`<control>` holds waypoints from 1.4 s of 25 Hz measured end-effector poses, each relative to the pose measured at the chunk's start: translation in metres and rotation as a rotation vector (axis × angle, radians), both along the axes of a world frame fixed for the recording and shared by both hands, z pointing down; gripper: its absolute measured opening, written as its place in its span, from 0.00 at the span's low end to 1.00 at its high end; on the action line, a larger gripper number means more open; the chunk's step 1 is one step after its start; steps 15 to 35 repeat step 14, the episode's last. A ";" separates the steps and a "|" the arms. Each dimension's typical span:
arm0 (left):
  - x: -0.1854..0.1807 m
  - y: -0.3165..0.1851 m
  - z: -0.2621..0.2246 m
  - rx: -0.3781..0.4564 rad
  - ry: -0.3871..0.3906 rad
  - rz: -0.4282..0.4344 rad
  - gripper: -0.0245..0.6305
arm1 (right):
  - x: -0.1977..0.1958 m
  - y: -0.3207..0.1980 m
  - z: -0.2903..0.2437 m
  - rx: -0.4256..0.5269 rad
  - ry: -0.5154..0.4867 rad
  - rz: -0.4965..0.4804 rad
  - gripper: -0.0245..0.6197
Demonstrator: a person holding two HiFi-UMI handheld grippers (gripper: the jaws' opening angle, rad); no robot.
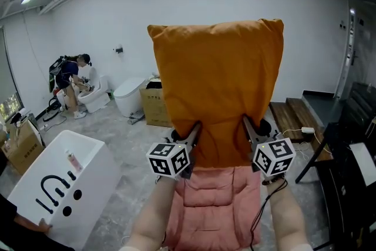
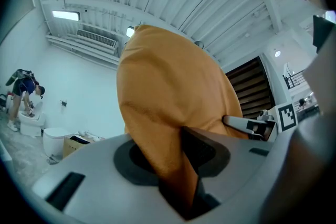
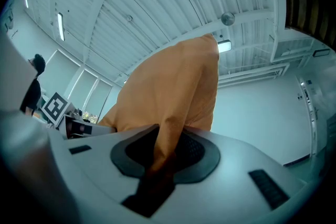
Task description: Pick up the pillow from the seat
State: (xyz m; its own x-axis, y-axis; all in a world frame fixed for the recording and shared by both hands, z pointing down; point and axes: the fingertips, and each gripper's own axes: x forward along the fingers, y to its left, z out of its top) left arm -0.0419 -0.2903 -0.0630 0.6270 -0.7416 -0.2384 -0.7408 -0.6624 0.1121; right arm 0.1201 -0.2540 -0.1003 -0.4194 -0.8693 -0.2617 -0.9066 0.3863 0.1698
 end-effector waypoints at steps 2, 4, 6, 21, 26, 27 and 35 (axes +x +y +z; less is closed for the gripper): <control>0.002 -0.003 0.001 -0.001 -0.002 -0.004 0.25 | 0.002 -0.003 0.001 -0.002 -0.002 0.002 0.19; 0.006 -0.006 0.001 -0.004 -0.004 -0.002 0.25 | 0.006 -0.006 0.001 -0.005 -0.004 0.005 0.19; 0.008 -0.008 0.000 -0.003 -0.005 0.001 0.25 | 0.008 -0.008 0.000 -0.006 -0.004 0.005 0.19; 0.000 -0.016 -0.004 0.016 -0.010 -0.006 0.25 | 0.000 -0.015 -0.003 0.002 -0.002 -0.003 0.19; 0.000 -0.016 -0.004 0.016 -0.010 -0.006 0.25 | 0.000 -0.015 -0.003 0.002 -0.002 -0.003 0.19; 0.000 -0.016 -0.004 0.016 -0.010 -0.006 0.25 | 0.000 -0.015 -0.003 0.002 -0.002 -0.003 0.19; 0.000 -0.016 -0.004 0.016 -0.010 -0.006 0.25 | 0.000 -0.015 -0.003 0.002 -0.002 -0.003 0.19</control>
